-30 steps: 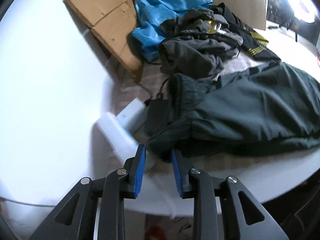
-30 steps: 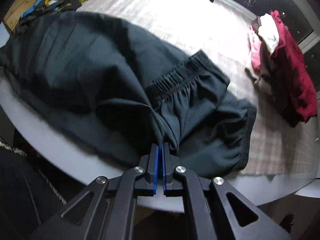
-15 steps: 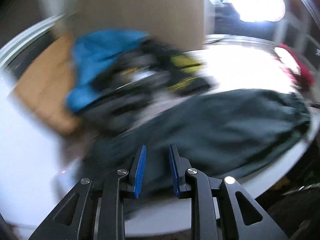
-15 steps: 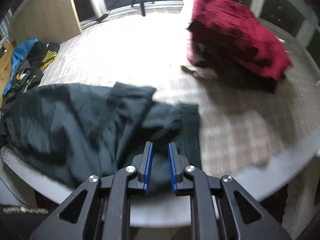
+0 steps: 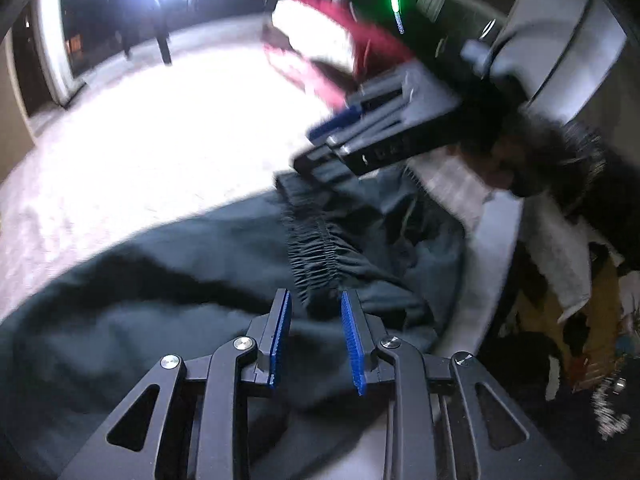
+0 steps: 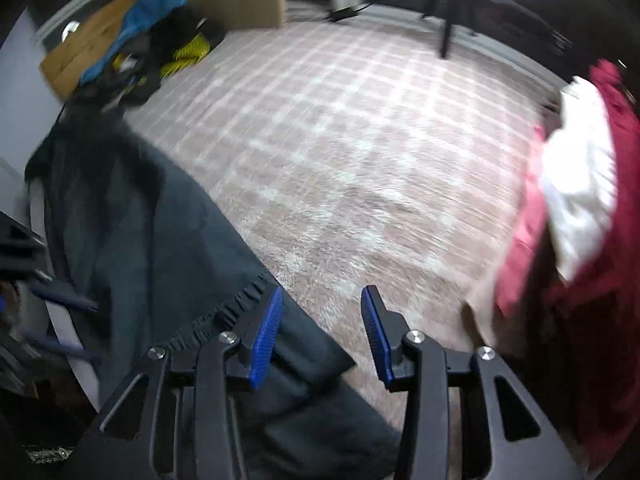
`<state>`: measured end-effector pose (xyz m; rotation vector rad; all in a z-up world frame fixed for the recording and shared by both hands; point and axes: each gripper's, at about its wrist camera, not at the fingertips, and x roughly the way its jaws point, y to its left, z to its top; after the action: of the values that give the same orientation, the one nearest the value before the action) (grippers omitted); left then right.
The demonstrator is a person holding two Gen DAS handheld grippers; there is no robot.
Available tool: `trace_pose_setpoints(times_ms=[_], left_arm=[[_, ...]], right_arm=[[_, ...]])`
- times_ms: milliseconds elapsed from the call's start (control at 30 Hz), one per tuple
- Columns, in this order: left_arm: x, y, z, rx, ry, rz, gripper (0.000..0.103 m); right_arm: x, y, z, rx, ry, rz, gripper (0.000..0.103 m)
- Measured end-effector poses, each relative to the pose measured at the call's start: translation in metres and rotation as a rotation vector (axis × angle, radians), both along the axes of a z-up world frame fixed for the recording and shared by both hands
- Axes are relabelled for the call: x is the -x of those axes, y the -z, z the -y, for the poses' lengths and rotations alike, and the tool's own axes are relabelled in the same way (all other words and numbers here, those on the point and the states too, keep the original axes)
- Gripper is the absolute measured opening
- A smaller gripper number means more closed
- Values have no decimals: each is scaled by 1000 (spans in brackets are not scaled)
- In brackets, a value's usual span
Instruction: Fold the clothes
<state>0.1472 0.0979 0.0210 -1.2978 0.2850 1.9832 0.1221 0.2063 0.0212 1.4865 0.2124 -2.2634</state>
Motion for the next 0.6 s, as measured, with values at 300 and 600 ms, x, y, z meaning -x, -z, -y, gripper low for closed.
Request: trace_pose_setpoints(times_ms=[300, 600], left_arm=[[7, 20, -31, -45, -49, 114, 3], [-48, -41, -93, -212, 189, 117, 6]], right_arm=[[-29, -4, -46, 160, 22, 27, 1], [-87, -18, -140, 332, 344, 36, 39]])
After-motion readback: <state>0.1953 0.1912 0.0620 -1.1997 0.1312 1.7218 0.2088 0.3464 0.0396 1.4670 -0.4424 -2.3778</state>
